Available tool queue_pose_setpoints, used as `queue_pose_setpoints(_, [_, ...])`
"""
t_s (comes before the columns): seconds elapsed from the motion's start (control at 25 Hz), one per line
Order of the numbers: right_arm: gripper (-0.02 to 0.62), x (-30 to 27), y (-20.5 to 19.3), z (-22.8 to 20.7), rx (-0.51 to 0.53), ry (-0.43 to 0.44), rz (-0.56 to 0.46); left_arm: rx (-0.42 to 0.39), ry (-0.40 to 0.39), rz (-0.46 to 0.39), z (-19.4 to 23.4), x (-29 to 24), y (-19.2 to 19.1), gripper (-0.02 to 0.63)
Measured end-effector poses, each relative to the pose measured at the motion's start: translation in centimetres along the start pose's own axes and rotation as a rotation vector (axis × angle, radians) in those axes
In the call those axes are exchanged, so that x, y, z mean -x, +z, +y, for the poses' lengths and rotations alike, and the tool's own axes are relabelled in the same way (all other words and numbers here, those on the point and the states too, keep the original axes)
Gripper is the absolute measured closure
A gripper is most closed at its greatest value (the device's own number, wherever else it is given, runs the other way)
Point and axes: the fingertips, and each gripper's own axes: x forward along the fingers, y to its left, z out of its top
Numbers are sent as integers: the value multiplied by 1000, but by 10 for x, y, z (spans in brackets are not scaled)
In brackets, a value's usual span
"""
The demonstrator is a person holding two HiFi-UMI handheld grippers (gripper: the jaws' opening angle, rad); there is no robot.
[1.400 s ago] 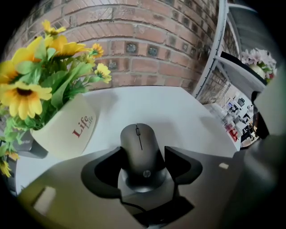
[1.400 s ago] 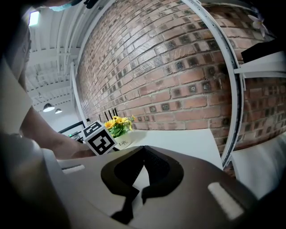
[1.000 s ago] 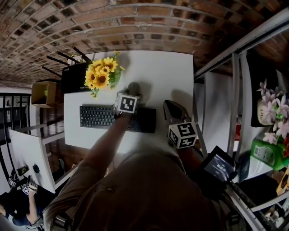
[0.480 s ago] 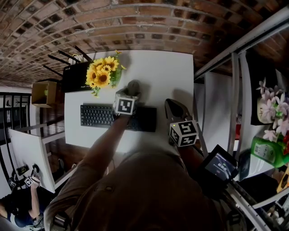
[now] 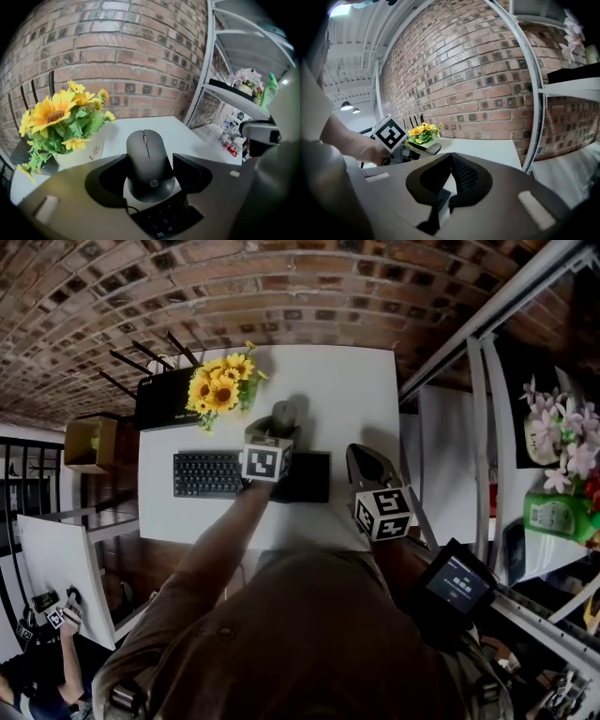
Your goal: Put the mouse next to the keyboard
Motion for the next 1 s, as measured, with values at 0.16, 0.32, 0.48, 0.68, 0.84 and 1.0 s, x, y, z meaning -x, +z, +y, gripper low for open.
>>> queue_pose_setpoints(0.16, [583, 20, -2, 8, -3, -51, -24, -2, -47, -41, -18, 28, 3, 304])
queue_pose_setpoints(0.32, [583, 41, -5, 8, -7, -99, -44, -7, -105, -69, -40, 43, -1, 304])
queue_pose_setpoints(0.48, [583, 57, -14, 5, -10, -106, -54, -15, -112, -82, -61, 56, -11, 304])
queue_pose_setpoints(0.68, [583, 77, -22, 2, -8, -78, -70, -14, -107, -81, -93, 60, -28, 304])
queue_pose_setpoints(0.84, [583, 94, -31, -4, -3, -45, -66, 17, -98, -70, -125, 56, -41, 304])
queue_pose_setpoints(1.0, [583, 111, -46, -19, -11, -35, -48, 31, -99, -45, -160, 49, -55, 304])
